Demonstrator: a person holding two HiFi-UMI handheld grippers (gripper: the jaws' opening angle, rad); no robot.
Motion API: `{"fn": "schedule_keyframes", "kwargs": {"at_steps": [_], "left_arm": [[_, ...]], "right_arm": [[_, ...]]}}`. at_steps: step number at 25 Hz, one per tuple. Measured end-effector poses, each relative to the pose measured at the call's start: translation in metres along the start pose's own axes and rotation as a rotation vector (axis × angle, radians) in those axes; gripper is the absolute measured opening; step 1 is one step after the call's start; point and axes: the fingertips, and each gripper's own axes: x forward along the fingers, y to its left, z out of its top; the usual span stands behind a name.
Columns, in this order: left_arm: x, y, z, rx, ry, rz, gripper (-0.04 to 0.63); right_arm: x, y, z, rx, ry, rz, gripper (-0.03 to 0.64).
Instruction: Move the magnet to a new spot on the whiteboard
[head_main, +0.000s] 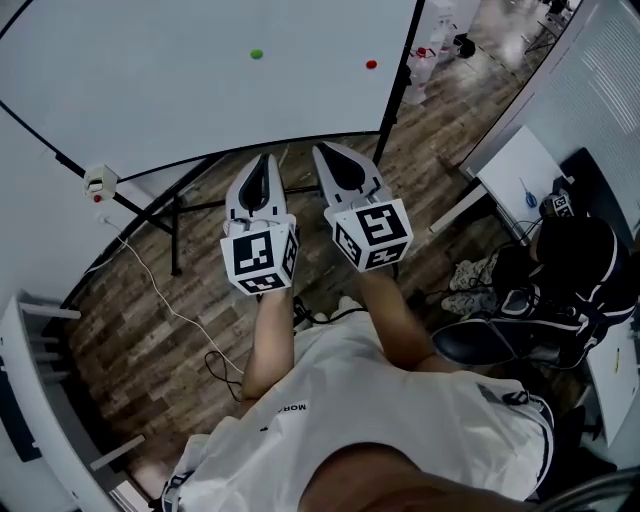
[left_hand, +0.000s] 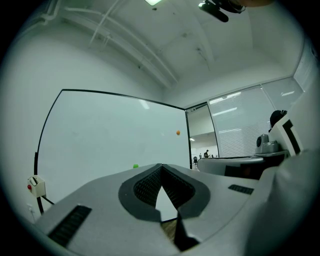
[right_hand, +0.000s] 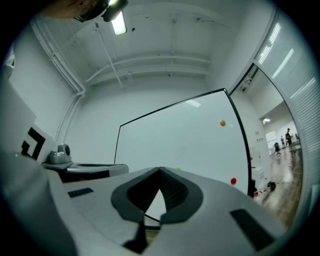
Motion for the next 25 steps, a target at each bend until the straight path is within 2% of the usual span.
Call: {"fn": "schedule_keyframes", "kwargs": {"at_steps": [5, 10, 25], "left_arm": [[0.029, 0.009, -0.001, 0.003, -0.007, 0.015, 0.003], [0.066, 0.016, 0.006, 0.038, -0.033, 0.036, 0.003], [0.180, 0.033, -0.010, 0.074, -0.025, 0.117, 0.002]], "right_arm": [[0.027, -0.019, -0.004, -0.013, 0.007, 0.011, 0.012], [0.056, -0.044, 0.002, -0.018, -0.031, 0.039, 0.012], [0.142, -0.123, -0.015, -0.004, -0.034, 0.113, 0.012]]}}
